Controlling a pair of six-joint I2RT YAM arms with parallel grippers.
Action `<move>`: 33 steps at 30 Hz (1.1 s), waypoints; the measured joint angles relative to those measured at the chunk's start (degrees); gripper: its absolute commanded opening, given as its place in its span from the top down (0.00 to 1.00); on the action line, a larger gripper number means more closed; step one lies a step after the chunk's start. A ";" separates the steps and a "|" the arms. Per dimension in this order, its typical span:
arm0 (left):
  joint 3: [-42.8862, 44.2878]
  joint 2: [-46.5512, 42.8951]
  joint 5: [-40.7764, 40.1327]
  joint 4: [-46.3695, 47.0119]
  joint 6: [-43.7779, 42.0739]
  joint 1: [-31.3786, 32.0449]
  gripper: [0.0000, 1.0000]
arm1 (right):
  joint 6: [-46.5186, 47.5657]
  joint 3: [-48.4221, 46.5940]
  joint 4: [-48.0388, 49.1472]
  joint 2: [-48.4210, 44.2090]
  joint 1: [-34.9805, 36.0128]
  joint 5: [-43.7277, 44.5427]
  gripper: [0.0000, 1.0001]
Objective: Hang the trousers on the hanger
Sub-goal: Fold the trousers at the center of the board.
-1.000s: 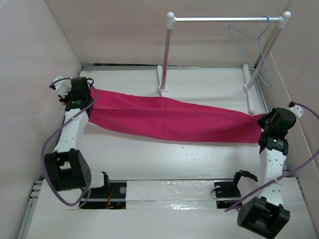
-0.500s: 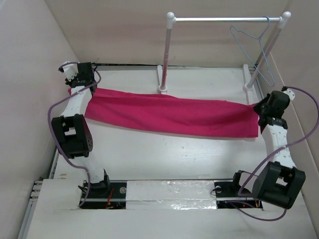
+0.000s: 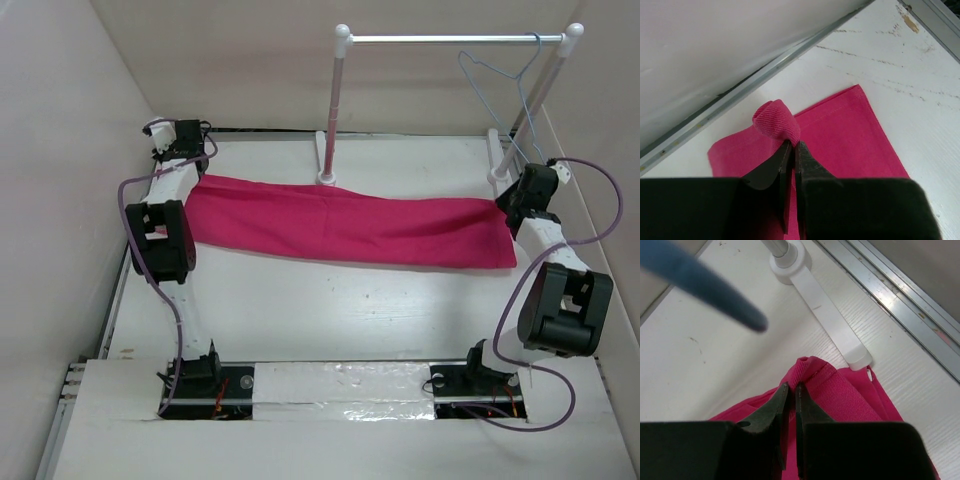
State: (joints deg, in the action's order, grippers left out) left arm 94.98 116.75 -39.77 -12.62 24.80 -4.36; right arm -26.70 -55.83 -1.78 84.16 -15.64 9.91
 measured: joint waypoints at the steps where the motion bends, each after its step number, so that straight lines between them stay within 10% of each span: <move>1: 0.85 1.16 0.28 0.09 -0.15 0.02 0.96 | -0.13 -0.39 0.39 0.83 0.00 0.22 1.00; 4: 2.99 4.39 0.85 0.66 -0.81 0.11 0.86 | -0.44 -1.14 0.92 2.38 -0.02 0.81 0.93; 8: 3.65 5.99 2.47 1.14 -2.38 0.13 0.41 | -0.79 -2.14 1.27 2.43 0.39 1.97 0.67; 15: -1.97 2.21 5.27 3.80 -3.06 -0.07 0.25 | -1.11 0.70 4.02 -5.25 2.51 1.64 0.21; 19: -12.41 -6.71 8.59 4.66 -1.09 -0.83 0.29 | -0.98 6.75 6.08 -14.53 6.03 -1.97 0.41; 20: -15.21 -9.38 9.51 4.79 -0.35 -1.01 0.29 | -0.87 8.55 6.43 -16.98 6.99 -2.84 0.59; 21: -17.79 -12.04 10.38 4.76 0.39 -1.18 0.29 | -0.72 10.84 7.04 -19.52 7.76 -3.67 0.98; 33: -25.14 -13.55 15.34 -0.04 1.73 -1.25 0.33 | 1.27 30.62 6.80 -37.29 11.96 -15.72 0.88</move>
State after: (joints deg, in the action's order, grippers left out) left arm 69.84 103.20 -24.43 -12.67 26.52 -5.61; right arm -25.43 -25.21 5.02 46.87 -3.68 -5.80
